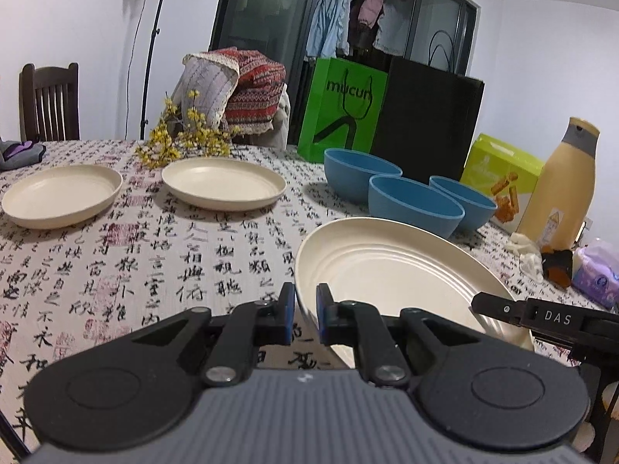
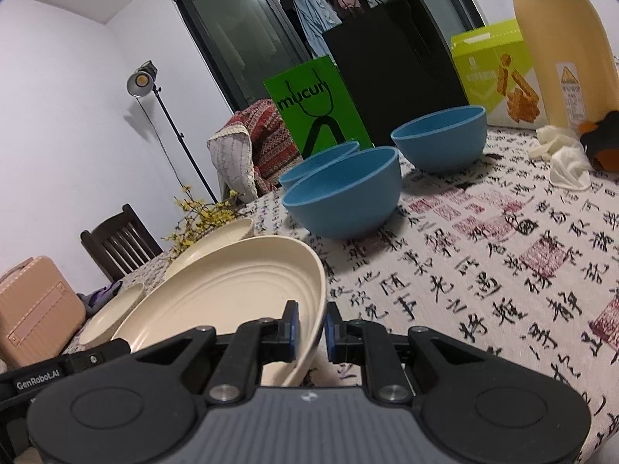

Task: Organize plates and bowls
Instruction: 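Carry both cream plates beside the blue bowls and lower them to the table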

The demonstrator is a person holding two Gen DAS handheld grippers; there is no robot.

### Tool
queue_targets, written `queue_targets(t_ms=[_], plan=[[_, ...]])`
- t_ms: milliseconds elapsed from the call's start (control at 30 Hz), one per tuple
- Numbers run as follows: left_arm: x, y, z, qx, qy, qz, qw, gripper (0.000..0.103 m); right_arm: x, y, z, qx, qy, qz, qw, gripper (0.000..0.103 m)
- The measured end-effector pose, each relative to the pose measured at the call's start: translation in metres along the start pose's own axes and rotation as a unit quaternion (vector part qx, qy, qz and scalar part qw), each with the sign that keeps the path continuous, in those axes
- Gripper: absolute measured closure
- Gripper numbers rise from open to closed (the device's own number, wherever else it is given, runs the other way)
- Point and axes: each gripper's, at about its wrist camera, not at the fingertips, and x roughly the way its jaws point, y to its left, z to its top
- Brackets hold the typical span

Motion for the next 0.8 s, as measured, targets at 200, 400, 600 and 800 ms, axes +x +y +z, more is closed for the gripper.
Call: queue_targets(t_ms=[200,400,600,800], plan=[[0.007,-0.001,-0.007,0.004,0.017,0.004,0.9998,0.091,0.005,-0.007,-0.007,0.002,0.010,-0.005,1.000,0.089],[0.013,-0.002,-0.014,0.008,0.031,0.008,0.9994,0.091,0.010,-0.011,-0.011,0.003,0.019,-0.010,1.000,0.089],[0.017,-0.002,-0.019,0.010,0.040,0.010,0.9991,0.091,0.012,-0.012,-0.015,0.000,0.025,-0.014,1.000,0.089],[0.020,-0.001,-0.021,0.008,0.048,0.011,0.9988,0.091,0.012,-0.011,-0.017,-0.006,0.023,-0.016,1.000,0.089]])
